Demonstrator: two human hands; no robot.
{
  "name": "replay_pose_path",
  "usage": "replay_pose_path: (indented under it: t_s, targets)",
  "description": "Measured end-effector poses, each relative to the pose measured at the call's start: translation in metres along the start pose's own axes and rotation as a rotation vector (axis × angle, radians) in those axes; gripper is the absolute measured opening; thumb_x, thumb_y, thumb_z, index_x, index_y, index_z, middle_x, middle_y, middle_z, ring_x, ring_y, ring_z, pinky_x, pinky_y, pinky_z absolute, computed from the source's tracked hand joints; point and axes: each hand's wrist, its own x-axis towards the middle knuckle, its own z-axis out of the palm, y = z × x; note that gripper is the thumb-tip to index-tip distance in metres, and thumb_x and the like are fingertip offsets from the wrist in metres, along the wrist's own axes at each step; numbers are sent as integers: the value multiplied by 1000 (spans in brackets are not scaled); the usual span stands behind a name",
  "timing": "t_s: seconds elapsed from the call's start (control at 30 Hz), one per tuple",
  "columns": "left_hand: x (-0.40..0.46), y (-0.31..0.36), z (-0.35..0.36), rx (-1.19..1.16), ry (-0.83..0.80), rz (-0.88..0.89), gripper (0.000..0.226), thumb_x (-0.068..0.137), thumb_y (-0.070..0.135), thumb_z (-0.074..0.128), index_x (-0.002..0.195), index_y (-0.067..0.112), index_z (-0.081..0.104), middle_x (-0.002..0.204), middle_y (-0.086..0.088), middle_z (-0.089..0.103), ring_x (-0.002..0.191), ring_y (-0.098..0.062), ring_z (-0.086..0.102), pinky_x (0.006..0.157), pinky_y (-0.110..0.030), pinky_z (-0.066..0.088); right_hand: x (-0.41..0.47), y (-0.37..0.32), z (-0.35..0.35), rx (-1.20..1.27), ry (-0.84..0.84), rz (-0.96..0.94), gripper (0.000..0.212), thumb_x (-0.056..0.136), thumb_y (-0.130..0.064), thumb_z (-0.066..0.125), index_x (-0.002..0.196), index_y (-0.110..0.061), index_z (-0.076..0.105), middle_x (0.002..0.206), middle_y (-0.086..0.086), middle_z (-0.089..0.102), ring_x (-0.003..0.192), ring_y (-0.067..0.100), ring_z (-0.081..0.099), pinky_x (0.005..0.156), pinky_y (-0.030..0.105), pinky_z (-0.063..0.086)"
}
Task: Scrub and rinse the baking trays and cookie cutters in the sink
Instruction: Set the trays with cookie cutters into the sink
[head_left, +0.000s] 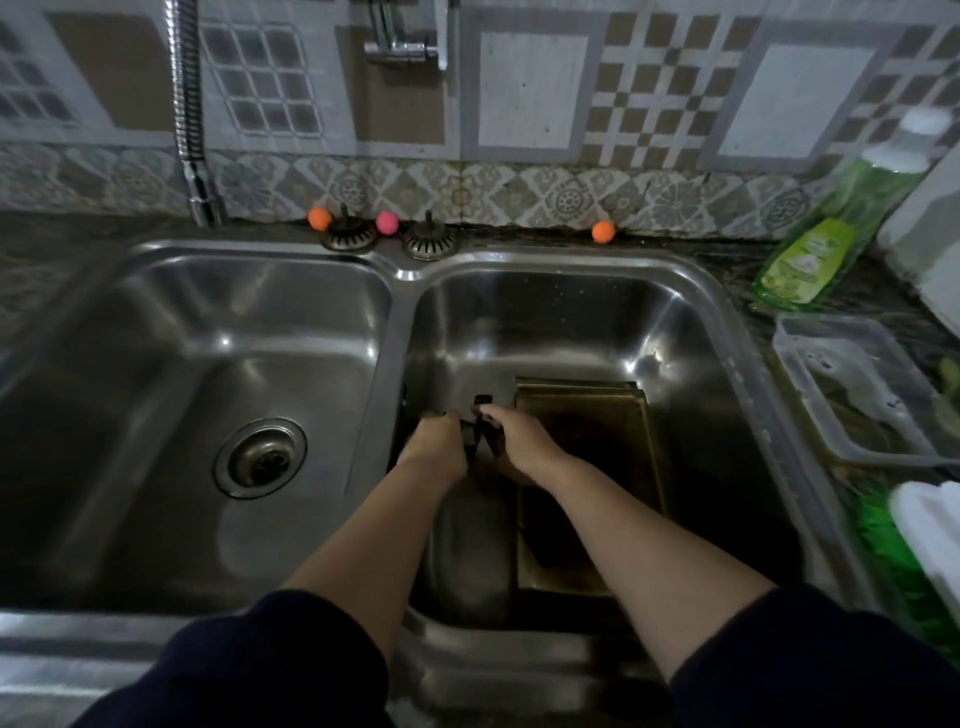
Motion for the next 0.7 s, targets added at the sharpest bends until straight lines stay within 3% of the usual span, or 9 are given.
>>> replay_pose_path:
  t_s: [0.17,0.3,0.43,0.57,0.7]
  targets:
    - [-3,5,6,2,30,42,43,93,18,48,136,19,49,132,-12,48,118,-30,52,99,-42,46,-11,12,-15,-44,81,-25,57,87,0,59,139,-22,47,143,4,43,132,22,41,106,27,33]
    - [-9,19,17,-58,17,111,52,95,24,50,145,24,34,144,-10,39,124,-29,50,100,-42,45,-30,33,-36,-94,192,22,53,87,-14,65,135,-29,49,139,1,41,131,23,38,109,37,37]
    - [-15,29,37,-158,-80,106,61,97,29,46,151,26,18,147,-10,37,129,-28,44,104,-43,40,-58,63,-60,-277,226,196,60,89,-32,63,142,-32,37,151,4,23,138,28,21,110,45,33]
    - [-20,40,52,-77,-117,93,68,97,33,47,152,23,9,151,-14,30,132,-32,41,106,-42,39,-79,91,-73,-238,164,394,75,90,-38,61,151,-30,18,157,7,1,143,34,8,111,49,29]
    - [-25,41,59,27,-147,114,71,97,36,44,154,20,5,158,-8,17,140,-33,28,111,-42,33,-87,105,-73,-129,81,435,82,92,-38,59,154,-29,5,159,11,6,144,37,11,113,47,26]
